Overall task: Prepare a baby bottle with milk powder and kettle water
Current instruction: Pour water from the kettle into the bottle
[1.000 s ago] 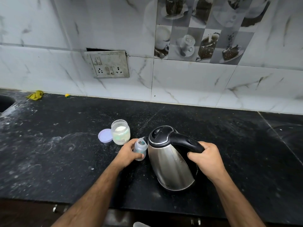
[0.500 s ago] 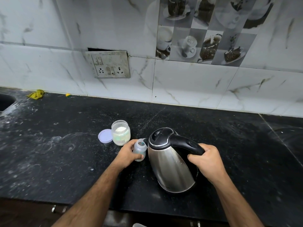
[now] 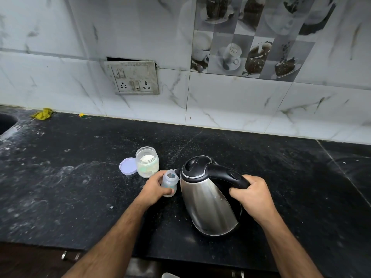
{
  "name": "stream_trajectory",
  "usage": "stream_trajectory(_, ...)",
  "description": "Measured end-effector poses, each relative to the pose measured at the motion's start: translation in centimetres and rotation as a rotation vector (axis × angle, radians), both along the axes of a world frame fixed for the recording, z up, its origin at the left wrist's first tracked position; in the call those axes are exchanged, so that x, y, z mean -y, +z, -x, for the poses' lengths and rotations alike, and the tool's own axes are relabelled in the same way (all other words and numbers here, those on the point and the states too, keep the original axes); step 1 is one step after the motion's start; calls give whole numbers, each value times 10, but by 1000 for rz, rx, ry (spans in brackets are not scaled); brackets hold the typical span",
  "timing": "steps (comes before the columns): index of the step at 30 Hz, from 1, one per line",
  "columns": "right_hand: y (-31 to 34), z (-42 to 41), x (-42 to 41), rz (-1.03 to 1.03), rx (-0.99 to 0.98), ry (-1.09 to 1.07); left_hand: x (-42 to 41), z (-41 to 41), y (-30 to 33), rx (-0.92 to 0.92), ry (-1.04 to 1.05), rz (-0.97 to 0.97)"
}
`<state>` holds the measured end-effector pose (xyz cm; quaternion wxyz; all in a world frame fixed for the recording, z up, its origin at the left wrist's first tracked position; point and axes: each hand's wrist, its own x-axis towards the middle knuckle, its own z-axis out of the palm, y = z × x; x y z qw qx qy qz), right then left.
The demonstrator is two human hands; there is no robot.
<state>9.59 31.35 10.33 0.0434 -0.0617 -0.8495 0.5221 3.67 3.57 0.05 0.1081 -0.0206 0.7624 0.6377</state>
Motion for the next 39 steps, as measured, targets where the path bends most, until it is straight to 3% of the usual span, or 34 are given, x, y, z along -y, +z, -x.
stream_trajectory(39,5,1,6,-17,34,22,11,-2,-8,38,40,41)
